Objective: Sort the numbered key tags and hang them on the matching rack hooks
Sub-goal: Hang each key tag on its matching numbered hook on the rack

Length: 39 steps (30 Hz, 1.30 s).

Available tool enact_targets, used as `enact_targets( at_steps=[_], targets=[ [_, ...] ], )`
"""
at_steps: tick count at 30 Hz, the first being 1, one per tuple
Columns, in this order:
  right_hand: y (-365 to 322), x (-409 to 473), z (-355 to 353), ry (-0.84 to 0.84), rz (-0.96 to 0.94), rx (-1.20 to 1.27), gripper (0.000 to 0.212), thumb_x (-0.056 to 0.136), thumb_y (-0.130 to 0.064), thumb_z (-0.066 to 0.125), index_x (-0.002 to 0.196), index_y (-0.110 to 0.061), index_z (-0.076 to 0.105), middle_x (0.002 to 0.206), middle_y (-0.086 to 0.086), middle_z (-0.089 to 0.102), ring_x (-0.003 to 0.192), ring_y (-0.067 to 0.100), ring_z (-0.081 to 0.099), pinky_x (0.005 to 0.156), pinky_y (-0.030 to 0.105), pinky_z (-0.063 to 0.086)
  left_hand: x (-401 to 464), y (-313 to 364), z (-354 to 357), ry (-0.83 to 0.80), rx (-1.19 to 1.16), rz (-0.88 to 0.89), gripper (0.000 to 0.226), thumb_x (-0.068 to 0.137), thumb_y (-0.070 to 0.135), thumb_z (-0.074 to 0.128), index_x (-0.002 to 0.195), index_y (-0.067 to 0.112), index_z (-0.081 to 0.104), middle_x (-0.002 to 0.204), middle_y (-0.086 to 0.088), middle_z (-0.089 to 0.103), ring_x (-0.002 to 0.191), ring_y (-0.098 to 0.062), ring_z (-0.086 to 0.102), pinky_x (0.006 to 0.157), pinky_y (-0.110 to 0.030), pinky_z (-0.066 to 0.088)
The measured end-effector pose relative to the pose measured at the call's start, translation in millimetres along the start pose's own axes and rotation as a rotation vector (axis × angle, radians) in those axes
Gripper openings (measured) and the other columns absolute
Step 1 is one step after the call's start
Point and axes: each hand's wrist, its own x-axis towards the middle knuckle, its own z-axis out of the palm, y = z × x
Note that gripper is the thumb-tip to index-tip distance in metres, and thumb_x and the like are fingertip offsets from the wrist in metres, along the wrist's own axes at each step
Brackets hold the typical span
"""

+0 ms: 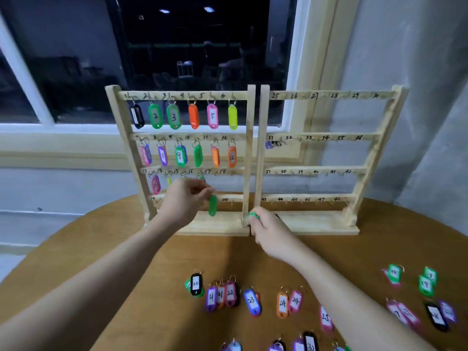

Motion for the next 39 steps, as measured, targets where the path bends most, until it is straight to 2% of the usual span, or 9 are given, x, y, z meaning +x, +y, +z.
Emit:
enact_targets(
  at_steps=[5,8,11,16,19,21,26,31,39],
  targets=[
    [-36.2,19.6,5.6,0.076,-0.075,0.103,0.027,0.11,-0.03,0.035,0.094,-0.02,0.054,0.071,-0.006,0.05,0.062,0.014,0.047,0.062,0.031,0.036,23.7,4.6,-11.3,0.091,0.041,0.003,0.017,0.098,0.022,0.066,0.094,0.009,0.077,0.066,0.005,0.068,0.046,0.001,0.055,0.044,-0.01,0.035],
    [-48.5,33.9,8.1,0.133,-0.09,0.18,0.029,0.11,-0.029,0.035,0.092,-0.015,0.054,0.069,0.003,0.044,0.058,0.018,0.04,0.06,0.033,0.032,34.7,7.6,-10.9,0.086,0.075,0.0,0.022,0.099,0.023,0.064,0.092,0.007,0.077,0.07,0.002,0.071,0.049,-0.006,0.056,0.044,-0.012,0.037],
    [-53.2,45.6,11.0,0.167,-0.076,0.206,0.03,0.109,-0.028,0.035,0.092,-0.016,0.056,0.067,0.003,0.042,0.056,0.019,0.039,0.058,0.031,0.03,40.6,11.3,-6.5,0.069,0.054,-0.002,0.024,0.1,0.023,0.062,0.089,0.006,0.076,0.069,0.004,0.072,0.051,-0.011,0.064,0.047,-0.01,0.043],
    [-52.2,55.8,15.0,0.266,-0.108,0.117,0.029,0.109,-0.026,0.038,0.094,-0.014,0.058,0.053,-0.005,0.036,0.042,0.008,0.031,0.049,0.031,0.023,44.3,6.7,4.9,0.056,0.108,0.002,0.032,0.101,0.025,0.059,0.078,0.01,0.075,0.061,0.007,0.071,0.042,0.0,0.055,0.057,-0.03,0.055],
    [-49.5,60.6,18.3,0.309,-0.133,0.071,0.027,0.108,-0.026,0.04,0.091,-0.016,0.057,0.052,-0.004,0.037,0.044,0.009,0.032,0.05,0.032,0.023,43.5,5.4,7.4,0.037,0.139,0.006,0.037,0.101,0.021,0.058,0.068,0.011,0.071,0.047,0.013,0.061,0.04,0.003,0.052,0.046,-0.016,0.038],
    [-49.5,64.4,20.6,0.31,-0.139,0.041,0.027,0.108,-0.027,0.04,0.09,-0.016,0.057,0.052,-0.004,0.039,0.043,0.01,0.032,0.051,0.032,0.024,42.0,4.3,8.7,0.038,0.169,-0.003,0.04,0.101,0.021,0.057,0.061,0.017,0.065,0.048,0.011,0.062,0.041,0.004,0.052,0.043,-0.014,0.032],
    [-54.4,72.4,25.8,0.358,-0.168,-0.134,0.023,0.107,-0.028,0.04,0.093,-0.021,0.057,0.058,-0.003,0.051,0.054,0.021,0.05,0.053,0.039,0.039,37.2,-3.6,10.0,0.061,0.147,0.021,0.041,0.097,0.019,0.055,0.057,0.012,0.061,0.047,0.007,0.062,0.038,-0.002,0.05,0.043,-0.02,0.036],
    [-60.0,77.8,31.3,0.406,-0.159,-0.283,0.022,0.107,-0.032,0.04,0.099,-0.025,0.059,0.06,-0.002,0.055,0.058,0.025,0.053,0.047,0.035,0.027,28.3,-13.3,5.0,0.033,0.166,-0.015,0.034,0.101,0.025,0.055,0.073,0.012,0.069,0.058,0.004,0.069,0.039,0.002,0.051,0.043,-0.02,0.034],
    [-54.4,72.9,37.7,0.422,-0.131,-0.326,0.028,0.108,-0.033,0.039,0.111,-0.023,0.064,0.072,-0.001,0.064,0.064,0.019,0.057,0.048,0.031,0.033,14.4,-24.1,-5.8,0.019,0.179,-0.069,0.037,0.102,0.027,0.056,0.07,0.017,0.071,0.058,0.005,0.07,0.038,-0.002,0.05,0.049,-0.024,0.043]
  ],
)
